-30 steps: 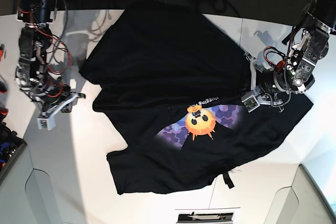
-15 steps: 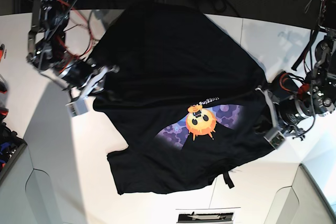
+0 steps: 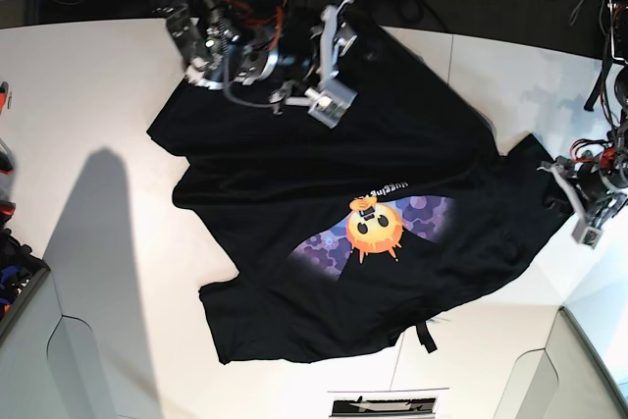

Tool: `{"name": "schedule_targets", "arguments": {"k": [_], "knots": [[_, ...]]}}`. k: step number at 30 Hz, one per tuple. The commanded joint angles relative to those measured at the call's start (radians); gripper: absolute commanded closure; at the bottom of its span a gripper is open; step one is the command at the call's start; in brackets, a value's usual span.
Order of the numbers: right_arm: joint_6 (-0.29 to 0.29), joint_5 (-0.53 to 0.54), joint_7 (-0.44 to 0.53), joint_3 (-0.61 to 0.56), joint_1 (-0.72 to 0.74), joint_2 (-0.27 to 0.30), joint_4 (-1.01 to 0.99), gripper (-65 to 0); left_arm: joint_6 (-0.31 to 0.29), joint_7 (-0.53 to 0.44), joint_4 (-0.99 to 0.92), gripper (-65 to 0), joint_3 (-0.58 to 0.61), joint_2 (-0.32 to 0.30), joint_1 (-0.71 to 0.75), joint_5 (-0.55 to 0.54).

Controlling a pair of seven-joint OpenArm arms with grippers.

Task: Layout the t-shirt on the table in an organized manner, then fold the t-shirt properly
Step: 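Grasp the shirt edge with the right gripper near the collar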

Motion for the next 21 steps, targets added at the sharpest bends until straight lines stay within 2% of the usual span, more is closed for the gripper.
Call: {"name": "schedule_targets", "arguments": {"k": [1,5,7,11,21], "knots": [[-0.01,-0.001,0.028,-0.018,0.011,-0.003,0.019,-34.8,0.005,-0.018,-0.008,-28.2,-0.028,-0.024,-0.022,-0.008],[-0.037,-0.064,0.034,-0.089,0.011,-0.003,0.018,-34.8,0.005,-0.019,-0.067,-28.2,-0.079,-0.022,-0.021,-0.018],[-0.071,-0.118,0.038,-0.113,0.011,-0.003,0.018,-34.7,0.004,-0.018,-0.089,-28.2,-0.082,-0.022,-0.021,-0.022],[-0.115,-0.221,0.061,-0.124,0.011,-0.003,-0.005,-34.7,0.004,-0.019,-0.114,-28.2,-0.082,-0.008,-0.021,-0.022],[-0.149,-0.286,0.092,-0.124,0.011,-0.003,-0.097,-34.7,0.004,-0.02,-0.192,-28.2,-0.082,0.065,-0.021,-0.011]]}}
